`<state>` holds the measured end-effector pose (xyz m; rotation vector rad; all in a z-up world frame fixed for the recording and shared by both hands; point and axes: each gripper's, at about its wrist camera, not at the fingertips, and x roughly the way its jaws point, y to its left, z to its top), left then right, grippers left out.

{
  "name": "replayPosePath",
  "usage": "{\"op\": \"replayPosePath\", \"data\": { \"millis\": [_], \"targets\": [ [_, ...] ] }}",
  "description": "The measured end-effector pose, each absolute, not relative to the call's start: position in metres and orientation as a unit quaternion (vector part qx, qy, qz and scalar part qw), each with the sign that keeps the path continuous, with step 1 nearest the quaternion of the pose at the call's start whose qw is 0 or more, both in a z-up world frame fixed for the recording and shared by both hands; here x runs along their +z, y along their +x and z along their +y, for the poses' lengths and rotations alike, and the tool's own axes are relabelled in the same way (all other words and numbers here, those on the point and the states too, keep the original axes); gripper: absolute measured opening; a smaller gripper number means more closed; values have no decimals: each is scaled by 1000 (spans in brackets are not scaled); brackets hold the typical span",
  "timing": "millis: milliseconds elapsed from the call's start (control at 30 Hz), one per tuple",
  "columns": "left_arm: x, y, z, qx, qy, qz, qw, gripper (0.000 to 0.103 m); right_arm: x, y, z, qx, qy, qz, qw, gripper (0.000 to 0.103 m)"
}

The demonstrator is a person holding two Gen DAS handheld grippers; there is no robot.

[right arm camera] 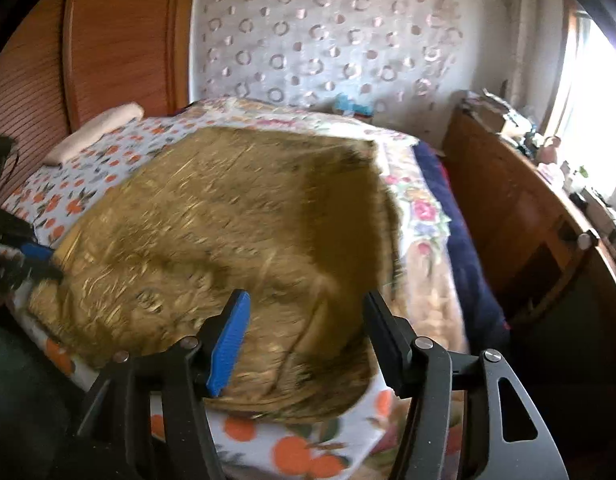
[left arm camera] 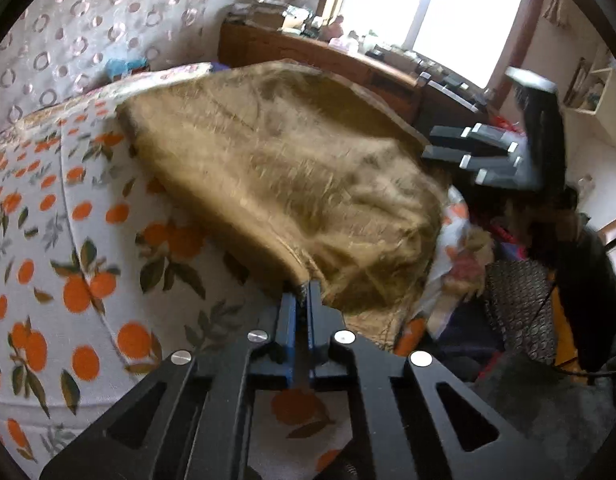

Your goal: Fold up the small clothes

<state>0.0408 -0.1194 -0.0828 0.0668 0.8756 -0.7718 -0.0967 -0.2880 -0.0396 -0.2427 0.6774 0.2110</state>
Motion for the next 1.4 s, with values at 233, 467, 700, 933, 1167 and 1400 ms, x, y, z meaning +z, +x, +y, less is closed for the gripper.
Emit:
{"op": "replayPosePath", "data": {
  "millis": [233, 467, 700, 933, 1167, 1400],
  "targets": [
    [-26, 57, -129, -367, 24, 346, 863, 2, -45, -117, -271, 160, -105, 348, 918, 61],
    [-12, 86, -149, -362, 31, 331, 871, 2, -39, -131, -272, 177, -105, 347, 915, 62],
    [-18, 107, -153, -341, 26, 334, 879, 2, -41, -141, -275, 181, -96, 344, 916, 64],
    [-23, 119, -150, -325, 22, 338, 883, 2, -50, -135, -261, 182, -109, 357, 910, 65],
    [-20, 117, -144, -318, 15, 337, 886, 2, -60, -111, -268, 165, -118, 368, 907, 65],
    [-21, 115, -138, -314, 13, 337, 888, 2, -65, -98, -275, 155, -106, 369, 910, 65]
  ]
}}
